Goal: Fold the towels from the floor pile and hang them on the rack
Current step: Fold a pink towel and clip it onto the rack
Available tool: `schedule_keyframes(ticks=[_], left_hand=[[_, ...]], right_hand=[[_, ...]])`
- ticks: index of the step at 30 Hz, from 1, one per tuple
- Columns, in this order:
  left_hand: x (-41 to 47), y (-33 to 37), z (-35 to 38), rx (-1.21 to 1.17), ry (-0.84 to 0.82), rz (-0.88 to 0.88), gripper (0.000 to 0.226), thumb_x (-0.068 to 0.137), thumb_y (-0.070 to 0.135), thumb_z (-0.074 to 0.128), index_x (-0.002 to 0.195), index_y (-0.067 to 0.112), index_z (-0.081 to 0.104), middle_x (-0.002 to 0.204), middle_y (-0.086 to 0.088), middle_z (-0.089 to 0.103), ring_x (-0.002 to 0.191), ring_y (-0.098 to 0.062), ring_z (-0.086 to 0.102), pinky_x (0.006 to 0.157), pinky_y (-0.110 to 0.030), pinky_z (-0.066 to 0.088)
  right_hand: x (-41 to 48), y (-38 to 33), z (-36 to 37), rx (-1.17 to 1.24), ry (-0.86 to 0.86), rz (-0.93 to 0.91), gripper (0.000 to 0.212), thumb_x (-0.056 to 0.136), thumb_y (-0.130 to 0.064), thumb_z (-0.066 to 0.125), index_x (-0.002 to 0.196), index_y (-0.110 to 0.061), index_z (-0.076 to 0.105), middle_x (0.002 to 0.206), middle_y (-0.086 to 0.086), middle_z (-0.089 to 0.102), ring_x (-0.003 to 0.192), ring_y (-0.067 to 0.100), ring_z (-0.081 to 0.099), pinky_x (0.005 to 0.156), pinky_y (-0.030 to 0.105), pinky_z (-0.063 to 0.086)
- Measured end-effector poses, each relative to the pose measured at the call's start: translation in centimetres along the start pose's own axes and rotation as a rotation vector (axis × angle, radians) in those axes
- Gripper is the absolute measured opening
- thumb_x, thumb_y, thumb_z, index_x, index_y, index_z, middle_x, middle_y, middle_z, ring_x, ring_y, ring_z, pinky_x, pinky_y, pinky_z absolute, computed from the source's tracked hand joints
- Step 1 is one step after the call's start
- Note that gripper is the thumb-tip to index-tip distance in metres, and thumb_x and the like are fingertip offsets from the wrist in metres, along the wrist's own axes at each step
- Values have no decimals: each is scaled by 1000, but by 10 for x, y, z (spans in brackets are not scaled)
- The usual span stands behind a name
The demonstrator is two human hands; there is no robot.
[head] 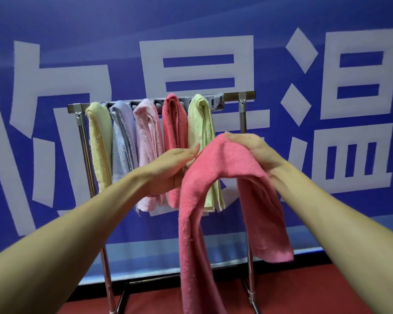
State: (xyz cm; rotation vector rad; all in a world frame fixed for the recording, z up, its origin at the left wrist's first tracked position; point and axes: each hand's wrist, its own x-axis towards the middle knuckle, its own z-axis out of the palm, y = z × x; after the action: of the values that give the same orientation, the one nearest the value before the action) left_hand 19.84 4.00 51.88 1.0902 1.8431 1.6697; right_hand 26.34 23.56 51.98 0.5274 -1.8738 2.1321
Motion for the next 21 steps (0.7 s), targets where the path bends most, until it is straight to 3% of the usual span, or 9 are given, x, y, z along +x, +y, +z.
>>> schedule_keyframes(ticks=[3, 6, 10, 13, 17, 21], left_hand=[[3, -17, 1, -65, -81, 8, 24, 98, 14, 45, 111, 5, 62, 65, 5, 68, 51, -2, 61, 47, -14, 50], [9, -28, -2, -93, -171, 6, 21, 89, 20, 57, 101, 9, 70, 80, 1, 69, 65, -6, 64, 60, -17, 54], [21, -31, 5, -115, -103, 41, 29, 84, 21, 61, 107, 4, 68, 88, -4, 69, 72, -10, 67, 67, -20, 54], [35, -26, 10, -169, -26, 107, 30, 88, 17, 56, 112, 1, 63, 86, -4, 69, 69, -10, 67, 67, -21, 54], [60, -13, 14, -187, 33, 179, 32, 87, 19, 58, 113, 2, 64, 86, -6, 71, 71, -15, 68, 70, -29, 56], [88, 1, 13, -220, 61, 228, 25, 92, 18, 53, 109, 6, 67, 86, -9, 70, 71, -17, 67, 77, -32, 56]], right_hand=[[2, -6, -5, 96, 62, 9, 22, 94, -24, 54, 87, -4, 63, 76, 7, 60, 66, 16, 57, 69, 33, 51], [1, -11, -8, 98, 128, -23, 27, 98, -21, 48, 80, -6, 61, 59, 1, 60, 50, 10, 57, 51, 22, 50], [7, -10, -14, 170, 190, -13, 25, 99, -17, 48, 80, -6, 60, 51, -2, 59, 43, 7, 55, 45, 18, 47], [13, -9, -24, 187, 181, 6, 21, 97, -17, 51, 84, -5, 63, 55, 0, 61, 47, 9, 58, 49, 21, 50], [20, -6, -49, -222, 103, 56, 37, 84, -31, 65, 101, 1, 69, 87, 10, 72, 78, 18, 68, 72, 31, 56], [30, -10, -75, -188, 74, 32, 33, 90, -22, 60, 112, 1, 66, 90, 9, 72, 77, 17, 66, 66, 25, 57]])
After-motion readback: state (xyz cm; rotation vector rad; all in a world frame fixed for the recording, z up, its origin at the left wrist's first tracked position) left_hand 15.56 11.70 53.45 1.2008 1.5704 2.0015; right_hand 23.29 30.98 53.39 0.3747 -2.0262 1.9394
